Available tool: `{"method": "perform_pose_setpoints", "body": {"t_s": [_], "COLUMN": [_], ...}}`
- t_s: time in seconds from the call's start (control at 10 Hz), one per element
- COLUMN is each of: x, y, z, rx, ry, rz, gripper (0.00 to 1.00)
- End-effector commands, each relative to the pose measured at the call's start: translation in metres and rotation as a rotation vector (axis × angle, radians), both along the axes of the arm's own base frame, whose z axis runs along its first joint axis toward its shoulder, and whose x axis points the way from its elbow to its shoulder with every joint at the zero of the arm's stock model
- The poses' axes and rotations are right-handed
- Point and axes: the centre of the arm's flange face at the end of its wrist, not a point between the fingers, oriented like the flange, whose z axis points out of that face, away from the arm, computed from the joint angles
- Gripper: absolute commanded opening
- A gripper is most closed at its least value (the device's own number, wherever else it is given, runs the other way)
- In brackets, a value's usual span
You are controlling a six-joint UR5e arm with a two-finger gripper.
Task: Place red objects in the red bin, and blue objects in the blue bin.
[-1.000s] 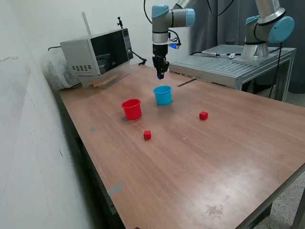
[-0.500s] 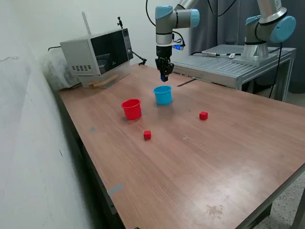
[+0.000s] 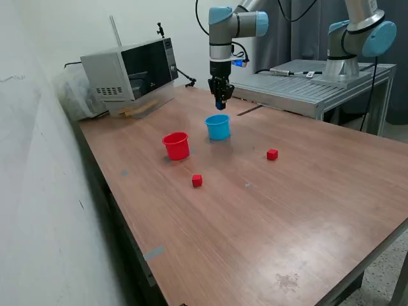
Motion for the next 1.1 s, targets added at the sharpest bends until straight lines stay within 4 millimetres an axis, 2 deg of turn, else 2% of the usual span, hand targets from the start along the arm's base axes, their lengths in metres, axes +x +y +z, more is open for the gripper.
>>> {"method": "perform_pose_setpoints", "body": {"t_s": [0.0, 0.1, 0.7, 0.8, 0.9, 1.0], "x": [-0.001, -0.001, 0.006, 0.017, 0.032, 0.047], "y": [-0.001, -0.001, -0.002, -0.008, -0.015, -0.03], "z": [0.001, 0.001, 0.003, 0.025, 0.06, 0.086], "rx": [-0.016, -0.016, -0.005, 0.001, 0.017, 0.03], "ry": [0.009, 0.009, 0.004, 0.033, 0.083, 0.118], "rz": [0.007, 0.007, 0.024, 0.028, 0.032, 0.047], "gripper": [0.0, 1.0, 1.0, 1.0, 1.0, 1.0]}}
